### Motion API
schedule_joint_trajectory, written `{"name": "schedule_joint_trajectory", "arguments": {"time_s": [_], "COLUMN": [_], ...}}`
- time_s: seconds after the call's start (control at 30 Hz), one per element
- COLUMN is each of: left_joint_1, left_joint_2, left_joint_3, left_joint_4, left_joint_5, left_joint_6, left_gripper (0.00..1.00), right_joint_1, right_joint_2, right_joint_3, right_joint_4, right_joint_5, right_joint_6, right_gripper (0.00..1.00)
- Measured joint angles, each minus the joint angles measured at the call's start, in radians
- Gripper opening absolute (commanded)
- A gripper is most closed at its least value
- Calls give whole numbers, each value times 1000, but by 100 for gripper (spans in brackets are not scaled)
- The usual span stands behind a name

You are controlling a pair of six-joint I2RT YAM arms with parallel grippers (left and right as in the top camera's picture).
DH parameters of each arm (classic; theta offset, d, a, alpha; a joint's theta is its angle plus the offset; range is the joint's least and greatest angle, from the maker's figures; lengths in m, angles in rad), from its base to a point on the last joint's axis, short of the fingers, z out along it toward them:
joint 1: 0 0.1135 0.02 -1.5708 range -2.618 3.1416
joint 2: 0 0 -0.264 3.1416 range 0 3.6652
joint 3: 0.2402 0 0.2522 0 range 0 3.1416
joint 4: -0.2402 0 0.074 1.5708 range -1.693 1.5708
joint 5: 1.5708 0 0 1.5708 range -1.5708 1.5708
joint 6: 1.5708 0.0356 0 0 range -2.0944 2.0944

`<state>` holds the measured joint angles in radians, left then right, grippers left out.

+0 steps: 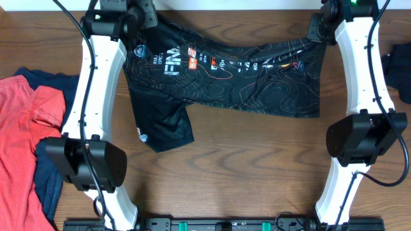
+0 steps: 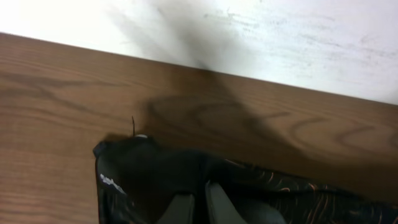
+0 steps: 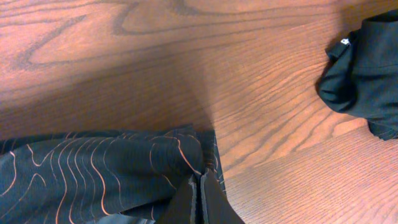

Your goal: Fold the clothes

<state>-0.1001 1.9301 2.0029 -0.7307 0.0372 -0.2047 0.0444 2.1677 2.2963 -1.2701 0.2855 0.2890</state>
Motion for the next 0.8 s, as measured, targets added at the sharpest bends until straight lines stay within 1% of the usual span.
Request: {"name": "schedule_joint_trajectory", "arguments": {"time_s": [0.07,0.17,0.4,0.47,0.6,0.8], "left_joint_1": [-1,-2,-3,-11,-48,-79], "left_joint_2": [-21,-113,-473,-571,-735,-916], "left_joint_3": [0,-4,-5,-4,-3,-3], "left_joint_4": [-15,-60,-166,-201,-267,-343], "left_joint_5": [0,0,-3,-8,-15,-15], "left_joint_6": [0,8,26,34,50,52], "left_gripper": [6,6,6,6,6,6], "right_joint_1": [4,22,95,132,201,282], "right_joint_2": [-12,-79,-371,-470,-596,-725], "right_joint_3": [0,-2,-2,0,3,3], "right_joint_4": [0,-4,-29,-59,-146,-214], "right_joint_5": [7,28,73,102,129,154], "right_joint_6": [0,0,0,0,11,34], "right_gripper": [2,2,1,2,1,2]}}
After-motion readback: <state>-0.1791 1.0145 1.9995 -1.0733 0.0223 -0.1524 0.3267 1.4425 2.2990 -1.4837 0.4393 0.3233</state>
